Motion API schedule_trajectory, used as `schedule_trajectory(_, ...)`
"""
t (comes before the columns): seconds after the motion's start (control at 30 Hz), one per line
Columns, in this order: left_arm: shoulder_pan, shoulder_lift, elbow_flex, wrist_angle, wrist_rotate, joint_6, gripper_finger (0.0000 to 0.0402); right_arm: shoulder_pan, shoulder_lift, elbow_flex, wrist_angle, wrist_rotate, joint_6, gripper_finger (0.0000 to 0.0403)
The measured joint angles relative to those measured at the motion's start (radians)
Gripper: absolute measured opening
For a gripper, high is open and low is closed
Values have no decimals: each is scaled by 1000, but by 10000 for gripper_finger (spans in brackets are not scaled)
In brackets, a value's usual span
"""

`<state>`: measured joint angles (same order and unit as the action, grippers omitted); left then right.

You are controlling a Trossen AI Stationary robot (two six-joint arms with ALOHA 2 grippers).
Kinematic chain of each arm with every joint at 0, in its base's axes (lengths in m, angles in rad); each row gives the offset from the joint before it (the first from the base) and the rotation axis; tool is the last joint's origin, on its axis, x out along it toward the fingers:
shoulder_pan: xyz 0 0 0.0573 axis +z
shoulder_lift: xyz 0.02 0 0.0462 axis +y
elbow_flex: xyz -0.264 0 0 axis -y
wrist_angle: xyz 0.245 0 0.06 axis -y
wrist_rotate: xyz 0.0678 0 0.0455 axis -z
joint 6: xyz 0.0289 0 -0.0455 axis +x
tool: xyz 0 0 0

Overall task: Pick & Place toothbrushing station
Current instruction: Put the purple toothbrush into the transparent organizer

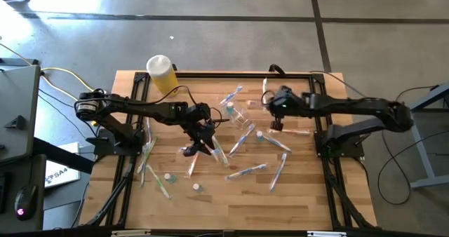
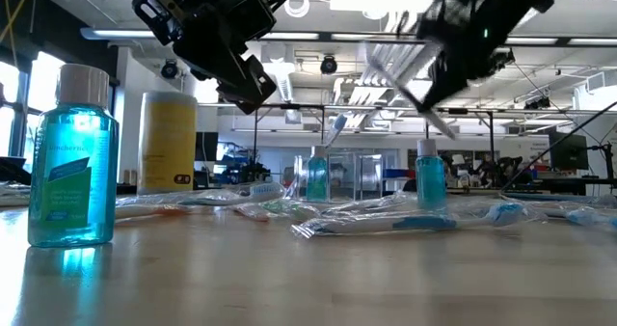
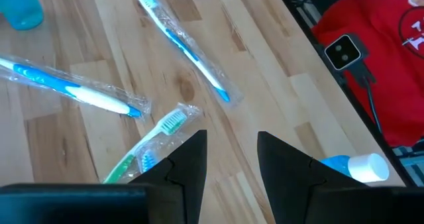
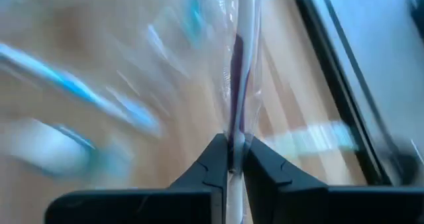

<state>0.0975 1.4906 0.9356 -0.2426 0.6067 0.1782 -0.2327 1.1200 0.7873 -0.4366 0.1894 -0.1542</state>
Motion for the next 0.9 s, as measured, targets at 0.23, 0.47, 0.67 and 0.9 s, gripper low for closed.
schedule_trajectory(0.23, 0, 0, 0, 20, -21, -1, 129, 82, -81, -120, 561, -348, -97, 20)
schedule_trajectory(0.47, -10, 0, 0, 116, -24, -49, 129, 62, 62, -362, 1210, -460, -113, 20)
schedule_trajectory(0.67, -15, 0, 0, 159, -49, -51, 129, -5, 270, -453, 1648, -514, -14, 20)
schedule_trajectory(0.9, -13, 0, 0, 167, -52, -31, 129, -87, 473, -453, 1811, -505, 102, 20)
